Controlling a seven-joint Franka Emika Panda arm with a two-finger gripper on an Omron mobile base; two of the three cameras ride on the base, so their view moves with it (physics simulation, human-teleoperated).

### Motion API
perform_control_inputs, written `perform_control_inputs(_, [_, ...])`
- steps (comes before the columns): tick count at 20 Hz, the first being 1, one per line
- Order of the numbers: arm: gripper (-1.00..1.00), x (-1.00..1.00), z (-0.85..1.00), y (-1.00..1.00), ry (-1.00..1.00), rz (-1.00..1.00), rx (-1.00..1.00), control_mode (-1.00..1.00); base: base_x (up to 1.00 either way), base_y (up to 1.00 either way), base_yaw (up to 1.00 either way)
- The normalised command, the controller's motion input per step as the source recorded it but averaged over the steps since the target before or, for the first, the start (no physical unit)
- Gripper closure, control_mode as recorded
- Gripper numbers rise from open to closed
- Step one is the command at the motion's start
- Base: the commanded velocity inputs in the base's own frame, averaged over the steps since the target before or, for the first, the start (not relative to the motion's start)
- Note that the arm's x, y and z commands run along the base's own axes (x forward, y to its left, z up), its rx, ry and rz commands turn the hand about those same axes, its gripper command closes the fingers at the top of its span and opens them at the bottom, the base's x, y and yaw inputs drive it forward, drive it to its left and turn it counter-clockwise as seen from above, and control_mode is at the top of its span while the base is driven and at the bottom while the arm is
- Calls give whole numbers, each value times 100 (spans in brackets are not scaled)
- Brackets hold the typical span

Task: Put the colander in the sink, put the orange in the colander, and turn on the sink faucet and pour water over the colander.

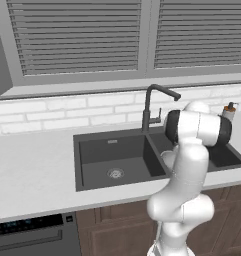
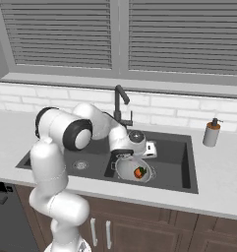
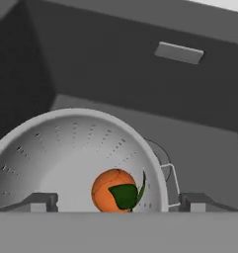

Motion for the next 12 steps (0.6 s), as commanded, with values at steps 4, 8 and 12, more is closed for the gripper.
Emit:
perform_control_inputs(4, [-100, -73, 76, -11, -33, 4, 0, -100, 0, 0, 0])
perform_control_inputs(8, [-100, -97, 96, -24, -49, 13, 0, -100, 0, 0, 0])
perform_control_inputs(12, [-100, -58, 99, -25, -39, 21, 8, -100, 0, 0, 0])
